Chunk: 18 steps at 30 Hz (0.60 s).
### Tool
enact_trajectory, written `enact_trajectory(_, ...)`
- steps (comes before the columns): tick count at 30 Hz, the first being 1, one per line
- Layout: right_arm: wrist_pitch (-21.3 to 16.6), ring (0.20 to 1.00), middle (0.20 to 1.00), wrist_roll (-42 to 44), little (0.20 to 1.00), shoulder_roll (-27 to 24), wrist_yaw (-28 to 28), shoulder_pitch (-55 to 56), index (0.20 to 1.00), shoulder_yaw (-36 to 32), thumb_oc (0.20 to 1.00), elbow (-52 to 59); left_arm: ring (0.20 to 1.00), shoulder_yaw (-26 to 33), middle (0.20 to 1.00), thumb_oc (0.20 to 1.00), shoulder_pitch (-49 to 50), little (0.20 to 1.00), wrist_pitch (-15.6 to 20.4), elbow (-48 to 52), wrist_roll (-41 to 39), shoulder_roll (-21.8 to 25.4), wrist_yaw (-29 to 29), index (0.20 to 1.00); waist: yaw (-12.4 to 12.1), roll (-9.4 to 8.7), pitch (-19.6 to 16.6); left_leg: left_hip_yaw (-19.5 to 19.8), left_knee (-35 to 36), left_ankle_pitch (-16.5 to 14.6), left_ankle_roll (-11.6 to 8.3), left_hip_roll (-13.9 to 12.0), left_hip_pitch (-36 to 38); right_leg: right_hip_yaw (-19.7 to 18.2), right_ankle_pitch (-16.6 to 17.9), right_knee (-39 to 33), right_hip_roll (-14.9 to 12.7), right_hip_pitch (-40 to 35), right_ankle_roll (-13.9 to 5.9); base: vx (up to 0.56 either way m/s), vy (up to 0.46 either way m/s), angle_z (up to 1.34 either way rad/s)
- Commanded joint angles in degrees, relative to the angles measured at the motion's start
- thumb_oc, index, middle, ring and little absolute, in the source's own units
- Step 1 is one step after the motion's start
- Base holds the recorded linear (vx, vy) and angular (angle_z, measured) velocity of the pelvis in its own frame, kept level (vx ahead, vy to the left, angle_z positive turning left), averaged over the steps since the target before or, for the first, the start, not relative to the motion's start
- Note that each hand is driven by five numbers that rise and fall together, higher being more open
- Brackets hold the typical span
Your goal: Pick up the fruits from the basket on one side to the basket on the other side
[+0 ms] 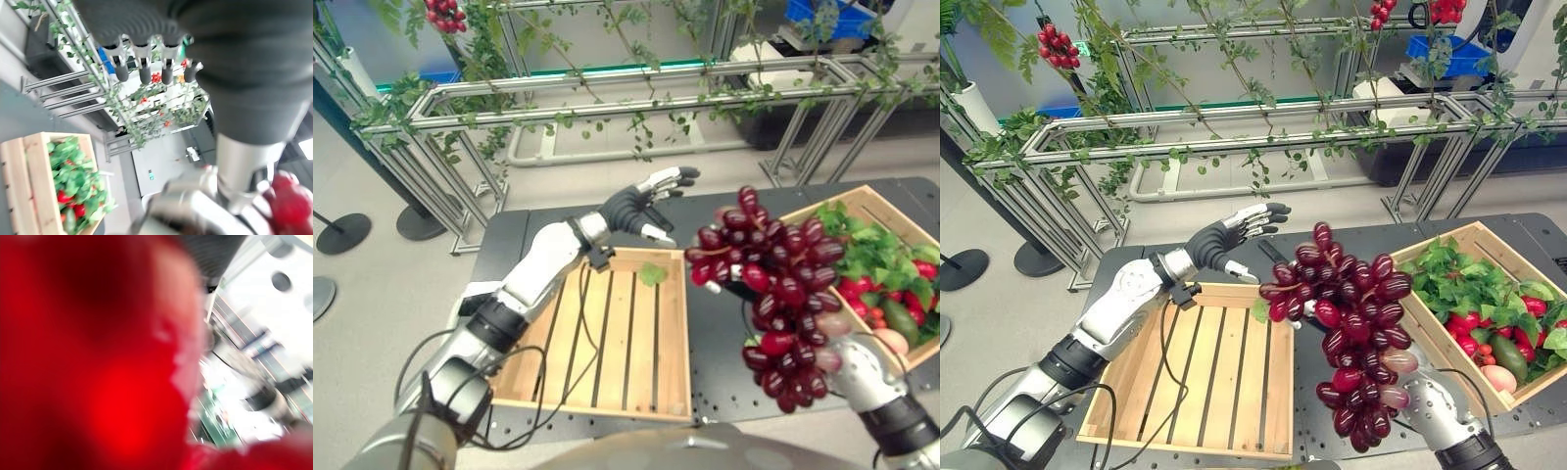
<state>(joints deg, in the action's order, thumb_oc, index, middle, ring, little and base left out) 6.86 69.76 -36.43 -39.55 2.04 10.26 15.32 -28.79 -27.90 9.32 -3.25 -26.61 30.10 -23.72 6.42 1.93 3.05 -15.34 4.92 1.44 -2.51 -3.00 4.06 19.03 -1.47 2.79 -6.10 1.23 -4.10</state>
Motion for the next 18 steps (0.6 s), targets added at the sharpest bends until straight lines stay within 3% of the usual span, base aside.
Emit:
enact_trajectory(1, -4.2, 0.200, 0.200, 2.0, 0.200, 0.0, -0.6, -0.6, 0.200, -3.1, 0.200, 4.6, 1.000, 5.0, 1.000, 1.000, -0.7, 1.000, 3.7, 0.3, -2.7, 0.2, 0.2, 1.000, 1.5, -2.59, -1.2, 0.0, -4.6, -4.2, -1.66, 1.9, 2.1, -1.1, -0.6, 1.7, 2.6, -1.9, -2.92, -0.01, -0.071, -0.15)
enact_trajectory(9, -5.9, 0.200, 0.200, 1.8, 0.200, -0.7, 0.3, 1.9, 0.200, -10.1, 0.200, 4.0, 1.000, 12.2, 1.000, 1.000, 6.1, 1.000, 4.4, 3.0, -4.9, 1.1, 0.7, 1.000, 2.5, -3.95, 0.0, -1.6, -12.9, -6.2, -3.04, 0.1, 0.3, -3.8, -0.7, -1.2, 3.7, -4.2, -1.42, -0.02, -0.088, -0.26)
enact_trajectory(15, -6.6, 0.200, 0.200, 1.5, 0.200, -0.8, 1.2, 2.2, 0.200, -13.2, 0.200, 2.7, 1.000, 15.8, 1.000, 1.000, 8.5, 1.000, 4.8, 3.0, -3.6, 2.0, 2.0, 1.000, 2.6, -5.26, 1.3, -0.7, -22.1, -4.0, -4.51, -2.5, -2.2, -6.1, -1.1, -2.0, 4.8, -6.0, 0.16, -0.02, -0.096, -0.12)
enact_trajectory(17, -7.0, 0.200, 0.200, 1.4, 0.200, -0.8, 1.6, 1.3, 0.200, -13.4, 0.200, 1.7, 1.000, 16.6, 1.000, 1.000, 9.0, 1.000, 4.9, 3.2, -3.7, 1.9, 2.5, 1.000, 2.0, -5.43, 2.0, 1.4, -23.4, -4.4, -4.15, -1.8, -3.9, -7.1, -1.3, -1.7, 4.9, -5.7, 0.33, -0.06, -0.056, -0.27)
enact_trajectory(18, -7.5, 0.200, 0.200, 1.3, 0.200, -0.7, 1.9, 0.4, 0.200, -13.4, 0.200, 0.9, 1.000, 18.0, 1.000, 1.000, 9.5, 1.000, 5.4, 3.6, -2.7, 1.9, 3.4, 1.000, 1.2, -5.58, 2.4, 4.5, -23.6, -6.3, -2.90, 0.9, -5.4, -8.9, -0.9, -1.1, 5.3, -5.0, 0.42, -0.04, -0.061, -0.31)
